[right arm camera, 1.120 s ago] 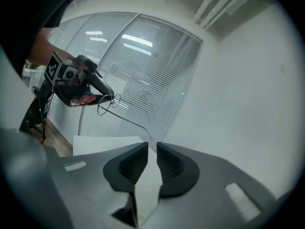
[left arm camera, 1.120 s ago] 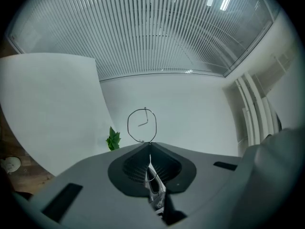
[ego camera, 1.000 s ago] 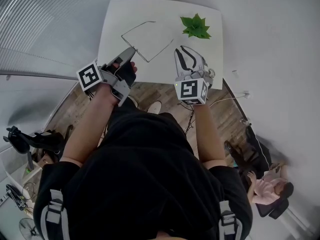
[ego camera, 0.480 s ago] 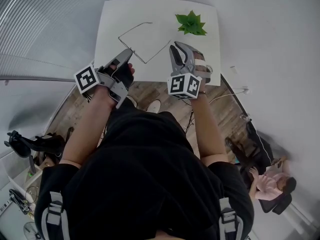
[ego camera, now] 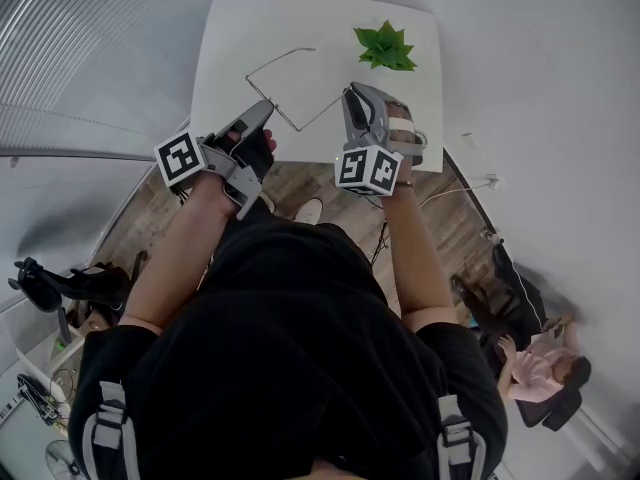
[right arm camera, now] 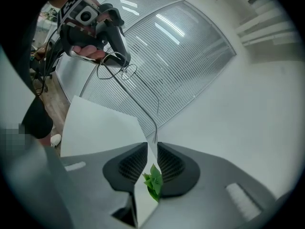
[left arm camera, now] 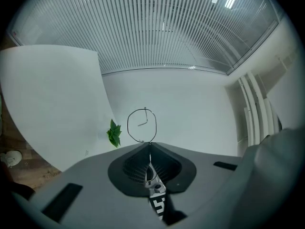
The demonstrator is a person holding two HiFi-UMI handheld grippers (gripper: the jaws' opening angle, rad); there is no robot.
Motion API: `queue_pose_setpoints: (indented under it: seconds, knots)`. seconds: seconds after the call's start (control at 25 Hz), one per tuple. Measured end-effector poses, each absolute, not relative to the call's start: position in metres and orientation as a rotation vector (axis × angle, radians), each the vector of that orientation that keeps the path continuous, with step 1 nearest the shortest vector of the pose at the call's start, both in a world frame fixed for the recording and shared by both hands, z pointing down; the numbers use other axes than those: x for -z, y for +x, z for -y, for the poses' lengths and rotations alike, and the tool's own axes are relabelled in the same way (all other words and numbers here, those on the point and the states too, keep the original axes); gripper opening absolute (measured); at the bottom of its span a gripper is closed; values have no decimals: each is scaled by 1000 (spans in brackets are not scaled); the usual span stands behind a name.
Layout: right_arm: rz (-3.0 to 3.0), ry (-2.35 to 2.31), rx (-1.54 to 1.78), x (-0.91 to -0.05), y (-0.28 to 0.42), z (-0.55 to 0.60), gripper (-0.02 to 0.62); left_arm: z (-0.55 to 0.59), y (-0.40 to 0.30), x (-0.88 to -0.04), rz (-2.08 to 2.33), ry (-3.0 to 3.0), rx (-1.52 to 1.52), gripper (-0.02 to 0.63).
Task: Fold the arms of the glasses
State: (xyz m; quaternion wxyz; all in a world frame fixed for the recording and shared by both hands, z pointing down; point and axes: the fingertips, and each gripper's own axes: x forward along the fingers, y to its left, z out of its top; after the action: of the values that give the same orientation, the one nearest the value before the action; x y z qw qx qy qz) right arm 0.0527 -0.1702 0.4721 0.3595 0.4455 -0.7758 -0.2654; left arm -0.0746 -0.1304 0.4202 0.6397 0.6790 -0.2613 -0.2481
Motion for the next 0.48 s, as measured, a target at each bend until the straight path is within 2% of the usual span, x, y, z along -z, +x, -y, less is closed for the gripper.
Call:
queue_pose_setpoints:
  seconds: [0.16, 0.48]
  knots:
    - [1993, 1161, 699, -473, 55, 172, 43, 131, -72, -420, 592, 1550, 564, 14]
    - [1963, 1147, 729, -470, 56, 171, 40, 129, -72, -420, 583, 1553, 558, 14]
